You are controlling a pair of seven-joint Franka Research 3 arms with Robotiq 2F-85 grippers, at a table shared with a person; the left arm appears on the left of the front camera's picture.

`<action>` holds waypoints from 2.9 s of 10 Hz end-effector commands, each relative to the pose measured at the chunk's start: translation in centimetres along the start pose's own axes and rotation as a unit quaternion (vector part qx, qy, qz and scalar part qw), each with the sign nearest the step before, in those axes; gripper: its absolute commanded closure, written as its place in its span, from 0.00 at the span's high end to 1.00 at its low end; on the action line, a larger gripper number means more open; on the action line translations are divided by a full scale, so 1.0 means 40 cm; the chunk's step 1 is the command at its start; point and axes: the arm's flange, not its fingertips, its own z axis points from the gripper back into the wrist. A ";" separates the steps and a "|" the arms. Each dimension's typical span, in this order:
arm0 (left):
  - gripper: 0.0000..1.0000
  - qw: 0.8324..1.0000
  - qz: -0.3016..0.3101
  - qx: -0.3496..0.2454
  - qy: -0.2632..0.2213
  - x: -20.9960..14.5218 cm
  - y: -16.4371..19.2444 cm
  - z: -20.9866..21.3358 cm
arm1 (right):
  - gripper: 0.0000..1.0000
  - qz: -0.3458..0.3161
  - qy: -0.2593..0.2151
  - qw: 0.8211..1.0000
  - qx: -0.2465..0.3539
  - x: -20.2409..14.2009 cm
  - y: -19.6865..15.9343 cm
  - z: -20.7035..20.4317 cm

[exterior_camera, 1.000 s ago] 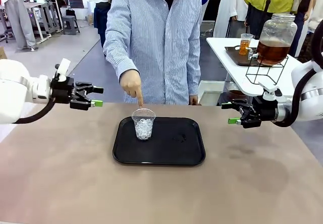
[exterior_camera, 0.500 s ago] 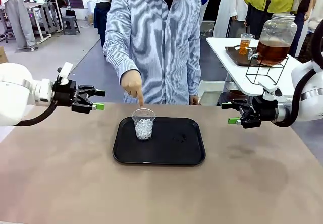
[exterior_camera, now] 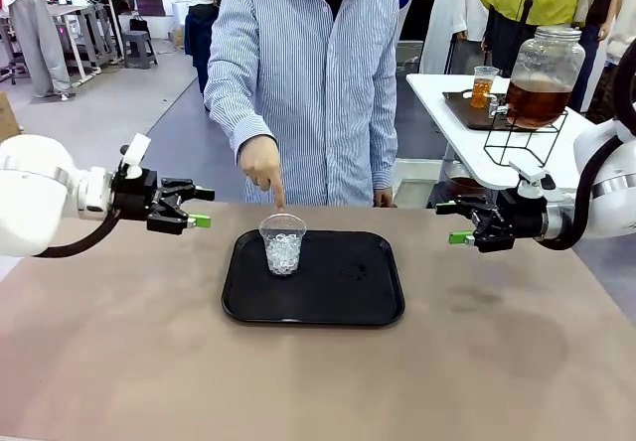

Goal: Pour the drink into the iced cup.
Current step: Pick up the iced cup indicated by the human and present it to them.

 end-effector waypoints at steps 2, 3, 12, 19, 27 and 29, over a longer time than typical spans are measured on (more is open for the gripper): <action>1.00 1.000 -0.018 -0.005 -0.022 -0.054 0.006 -0.036 | 1.00 0.003 -0.002 1.000 0.003 0.007 -0.003 -0.002; 1.00 1.000 -0.019 -0.002 -0.021 -0.068 0.006 -0.052 | 1.00 0.003 -0.002 1.000 0.003 0.007 -0.003 -0.002; 1.00 1.000 0.007 -0.024 0.003 -0.163 0.048 -0.187 | 1.00 0.003 -0.002 1.000 0.003 0.007 -0.003 -0.002; 1.00 0.998 0.026 -0.054 -0.005 -0.159 0.059 -0.250 | 1.00 0.003 -0.002 1.000 0.003 0.007 -0.003 -0.002; 1.00 0.997 0.019 -0.069 -0.005 -0.154 0.060 -0.293 | 1.00 0.003 -0.002 1.000 0.003 0.007 -0.003 -0.002; 1.00 0.997 0.021 -0.079 -0.003 -0.153 0.055 -0.308 | 1.00 0.003 -0.002 1.000 0.003 0.007 -0.003 -0.002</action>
